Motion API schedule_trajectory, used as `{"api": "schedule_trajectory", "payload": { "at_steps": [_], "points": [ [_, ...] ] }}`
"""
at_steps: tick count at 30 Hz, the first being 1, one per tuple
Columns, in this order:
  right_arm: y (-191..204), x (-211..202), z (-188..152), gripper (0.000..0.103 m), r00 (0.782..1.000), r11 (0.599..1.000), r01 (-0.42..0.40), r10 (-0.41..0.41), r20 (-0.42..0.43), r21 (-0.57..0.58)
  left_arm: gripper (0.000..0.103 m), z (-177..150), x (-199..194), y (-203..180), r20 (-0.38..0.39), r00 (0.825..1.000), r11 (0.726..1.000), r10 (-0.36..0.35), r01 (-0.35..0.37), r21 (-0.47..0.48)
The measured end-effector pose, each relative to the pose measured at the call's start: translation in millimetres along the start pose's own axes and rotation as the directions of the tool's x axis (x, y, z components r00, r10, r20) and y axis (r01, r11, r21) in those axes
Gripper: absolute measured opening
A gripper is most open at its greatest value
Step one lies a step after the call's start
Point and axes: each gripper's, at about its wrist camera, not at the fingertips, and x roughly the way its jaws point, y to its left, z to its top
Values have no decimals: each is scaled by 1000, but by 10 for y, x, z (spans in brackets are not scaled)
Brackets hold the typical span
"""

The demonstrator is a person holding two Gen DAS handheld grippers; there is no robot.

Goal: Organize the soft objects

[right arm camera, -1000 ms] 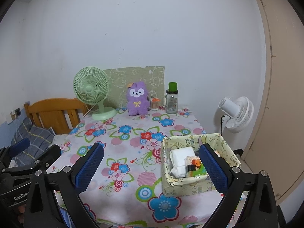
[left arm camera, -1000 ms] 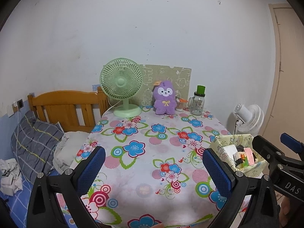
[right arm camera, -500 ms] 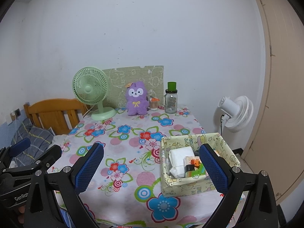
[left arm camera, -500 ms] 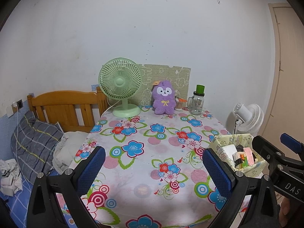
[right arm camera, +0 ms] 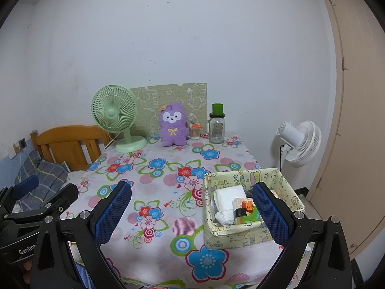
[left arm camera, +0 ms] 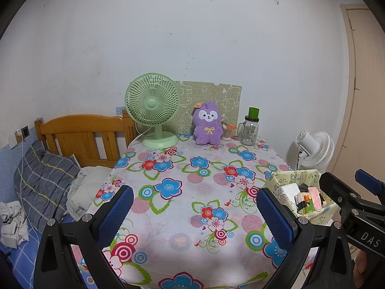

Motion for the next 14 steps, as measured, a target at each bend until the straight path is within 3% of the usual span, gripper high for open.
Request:
{"api": "schedule_trajectory", "payload": {
  "at_steps": [14],
  "points": [
    [-34, 16, -4, 102, 1000, 1000, 2, -2, -4, 4, 103, -13, 10, -13, -3, 1000, 1000, 0, 0, 0]
  ]
}}
